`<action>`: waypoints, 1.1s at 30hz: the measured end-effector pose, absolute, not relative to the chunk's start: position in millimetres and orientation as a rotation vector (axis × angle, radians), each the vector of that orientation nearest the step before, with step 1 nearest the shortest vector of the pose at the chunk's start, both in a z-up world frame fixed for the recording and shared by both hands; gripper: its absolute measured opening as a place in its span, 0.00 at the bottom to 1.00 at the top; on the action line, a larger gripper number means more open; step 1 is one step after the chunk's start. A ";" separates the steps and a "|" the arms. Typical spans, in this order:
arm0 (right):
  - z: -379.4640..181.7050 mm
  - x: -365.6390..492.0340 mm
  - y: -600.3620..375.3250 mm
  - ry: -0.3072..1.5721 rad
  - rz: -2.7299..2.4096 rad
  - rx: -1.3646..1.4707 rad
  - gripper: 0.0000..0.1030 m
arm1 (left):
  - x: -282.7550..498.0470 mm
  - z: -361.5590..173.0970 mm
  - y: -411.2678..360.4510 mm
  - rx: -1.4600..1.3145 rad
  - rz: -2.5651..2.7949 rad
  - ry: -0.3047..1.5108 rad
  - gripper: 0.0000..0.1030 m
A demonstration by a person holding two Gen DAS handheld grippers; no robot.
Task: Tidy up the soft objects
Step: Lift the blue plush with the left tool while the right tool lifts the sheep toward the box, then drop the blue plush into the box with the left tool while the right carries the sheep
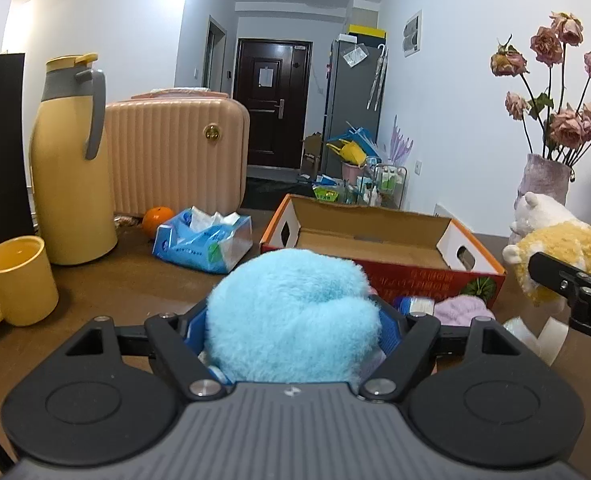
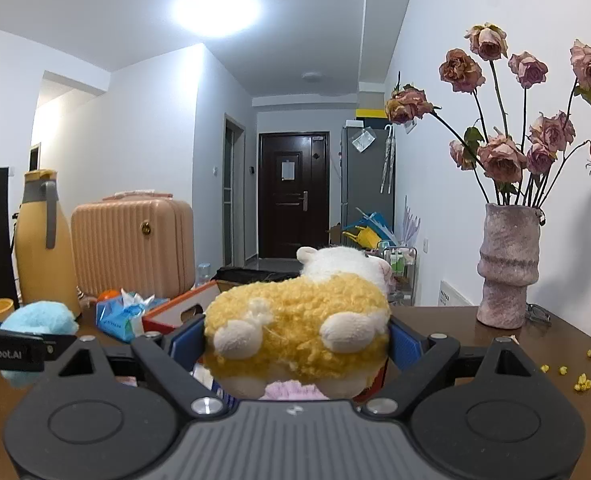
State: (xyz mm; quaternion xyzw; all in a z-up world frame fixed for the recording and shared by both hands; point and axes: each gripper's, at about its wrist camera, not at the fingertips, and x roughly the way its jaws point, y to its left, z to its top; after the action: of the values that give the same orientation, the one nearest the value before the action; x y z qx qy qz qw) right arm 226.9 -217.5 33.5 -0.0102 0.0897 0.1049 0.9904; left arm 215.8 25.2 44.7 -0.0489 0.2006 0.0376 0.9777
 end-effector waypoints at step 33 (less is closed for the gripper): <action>44.3 329.6 -198.9 0.187 0.174 0.033 0.89 | 332.8 59.8 12.4 -0.123 0.098 0.378 0.77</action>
State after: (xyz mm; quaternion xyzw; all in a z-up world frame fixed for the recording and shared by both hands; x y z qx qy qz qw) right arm 329.6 -198.9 44.3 0.0162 0.0931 0.0867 0.9917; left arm 332.8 12.4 59.8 -0.0611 0.1876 0.0486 0.9791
